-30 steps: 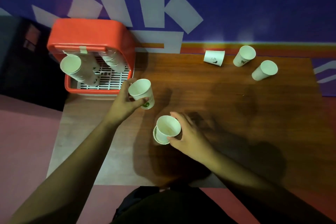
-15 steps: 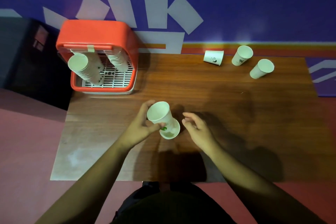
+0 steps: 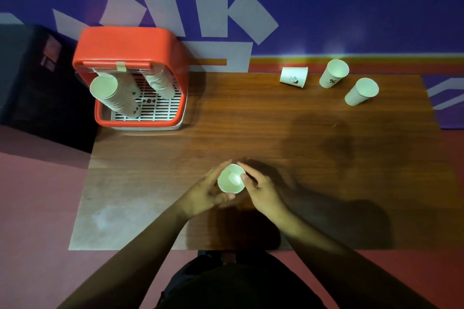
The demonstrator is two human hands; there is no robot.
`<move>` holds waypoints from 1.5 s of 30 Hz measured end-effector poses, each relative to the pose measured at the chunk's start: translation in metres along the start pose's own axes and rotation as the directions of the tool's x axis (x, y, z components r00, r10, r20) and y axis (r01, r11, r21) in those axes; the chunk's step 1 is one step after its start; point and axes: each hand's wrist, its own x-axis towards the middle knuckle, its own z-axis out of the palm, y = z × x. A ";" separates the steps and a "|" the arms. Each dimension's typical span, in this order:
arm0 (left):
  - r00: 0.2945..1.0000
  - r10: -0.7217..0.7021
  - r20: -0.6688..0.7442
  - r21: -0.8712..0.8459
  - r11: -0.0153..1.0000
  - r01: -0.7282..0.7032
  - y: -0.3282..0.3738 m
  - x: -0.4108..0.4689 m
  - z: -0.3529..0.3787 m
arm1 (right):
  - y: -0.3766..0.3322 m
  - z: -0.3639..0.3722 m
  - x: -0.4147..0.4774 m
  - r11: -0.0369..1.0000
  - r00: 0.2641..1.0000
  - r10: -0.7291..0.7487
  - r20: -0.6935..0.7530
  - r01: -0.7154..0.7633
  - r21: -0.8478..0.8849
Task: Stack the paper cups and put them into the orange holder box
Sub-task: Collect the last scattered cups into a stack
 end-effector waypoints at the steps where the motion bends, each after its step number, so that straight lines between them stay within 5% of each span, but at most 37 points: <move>1: 1.000 -0.025 0.013 -0.028 0.999 0.025 -0.003 0.001 0.001 | 0.002 -0.001 0.003 0.999 1.000 0.024 0.001 -0.024 0.022; 5: 0.998 -0.057 0.027 0.001 0.998 0.057 -0.009 0.014 0.007 | 0.002 -0.006 0.013 0.942 0.969 0.246 -0.015 -0.235 0.240; 8: 0.997 -0.061 -0.049 -0.037 0.998 0.060 0.013 0.036 0.007 | -0.011 -0.027 0.025 0.760 0.895 0.444 0.036 -0.397 0.515; 11: 0.990 -0.067 -0.124 -0.201 0.979 0.041 0.050 0.063 0.006 | -0.024 -0.067 0.040 0.596 0.876 0.453 0.166 -0.436 0.675; 14: 0.988 -0.081 -0.133 -0.367 0.930 0.026 0.089 0.098 0.008 | -0.029 -0.110 0.057 0.556 0.876 0.437 0.205 -0.442 0.704; 18: 0.991 -0.079 -0.109 -0.444 0.896 0.023 0.129 0.149 0.020 | -0.028 -0.175 0.076 0.670 0.907 0.406 0.112 -0.379 0.639; 21: 0.991 -0.093 -0.092 -0.431 0.901 0.045 0.153 0.187 0.034 | -0.015 -0.232 0.093 0.834 0.904 0.402 -0.149 -0.294 0.467; 27: 0.988 -0.146 -0.057 -0.332 0.936 0.119 0.178 0.244 0.070 | 0.042 -0.330 0.144 0.942 0.728 0.234 -0.644 -0.334 -0.035; 30: 0.987 -0.153 -0.038 -0.247 0.959 0.139 0.179 0.266 0.076 | 0.060 -0.354 0.170 0.922 0.746 0.098 -0.659 -0.317 -0.222; 36: 0.981 -0.181 -0.064 -0.252 0.954 0.160 0.176 0.284 0.080 | 0.088 -0.357 0.203 0.846 0.843 0.066 -0.534 -0.331 -0.417; 39: 0.975 -0.206 -0.082 -0.237 0.954 0.182 0.172 0.284 0.080 | 0.095 -0.358 0.204 0.870 0.825 0.037 -0.563 -0.304 -0.389; 43: 0.971 -0.205 -0.125 -0.146 0.972 0.187 0.172 0.286 0.079 | 0.076 -0.357 0.197 0.987 0.739 0.010 -0.673 -0.116 -0.113; 45: 0.976 -0.185 -0.118 -0.103 0.979 0.173 0.173 0.288 0.078 | 0.059 -0.349 0.191 1.000 0.772 0.007 -0.635 0.004 0.016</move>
